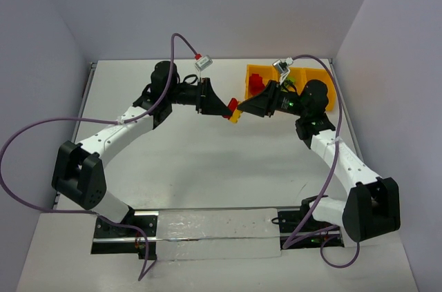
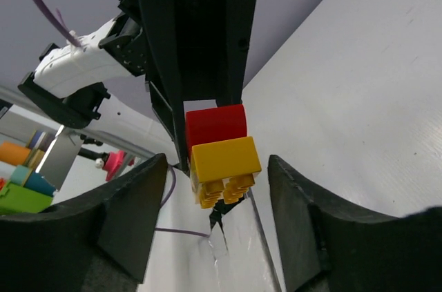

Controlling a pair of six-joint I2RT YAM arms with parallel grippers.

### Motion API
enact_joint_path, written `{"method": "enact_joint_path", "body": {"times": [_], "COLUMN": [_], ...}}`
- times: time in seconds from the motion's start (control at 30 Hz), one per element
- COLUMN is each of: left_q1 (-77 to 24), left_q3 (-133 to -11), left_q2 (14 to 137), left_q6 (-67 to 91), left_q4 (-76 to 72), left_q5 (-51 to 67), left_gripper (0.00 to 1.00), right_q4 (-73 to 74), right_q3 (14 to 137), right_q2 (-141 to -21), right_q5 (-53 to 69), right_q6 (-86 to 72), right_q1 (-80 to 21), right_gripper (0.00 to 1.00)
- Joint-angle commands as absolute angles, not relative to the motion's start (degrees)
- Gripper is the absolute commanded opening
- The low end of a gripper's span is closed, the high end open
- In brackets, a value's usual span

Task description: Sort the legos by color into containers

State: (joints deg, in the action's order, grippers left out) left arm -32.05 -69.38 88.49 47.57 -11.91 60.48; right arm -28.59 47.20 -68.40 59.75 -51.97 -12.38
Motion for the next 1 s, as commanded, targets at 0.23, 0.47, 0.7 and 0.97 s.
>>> {"method": "enact_joint_path", "body": {"times": [0.23,0.47,0.7,0.97], "left_q1": [-31.64,-29.0,-27.07,-28.96], "left_q3": [-71.56,-70.66,-70.08,-77.05], "left_q2": [89.07,87.89,87.82,90.93], "left_q6": [47.07,48.52,49.26,39.71], "left_q4": [-13.99,-14.67,-15.38,0.36], "left_q5": [61.54,58.07,55.78,46.68], "left_gripper": [0.0,0.0,0.0,0.0], "right_q4": [-31.91,-12.22,18.8,21.46], "right_q3": [48.09,48.37,57.47,57.07], "right_q2": [-68.71,-66.01,-65.33,-63.67], "right_q5": [61.66,55.86,30.65,-9.33], "right_q6": [-52.17,-41.85,-22.57,-25.7], "right_q1": [-12.53,-10.01,-7.11,1.18], "right_gripper": [0.08,0.0,0.0,0.0]}}
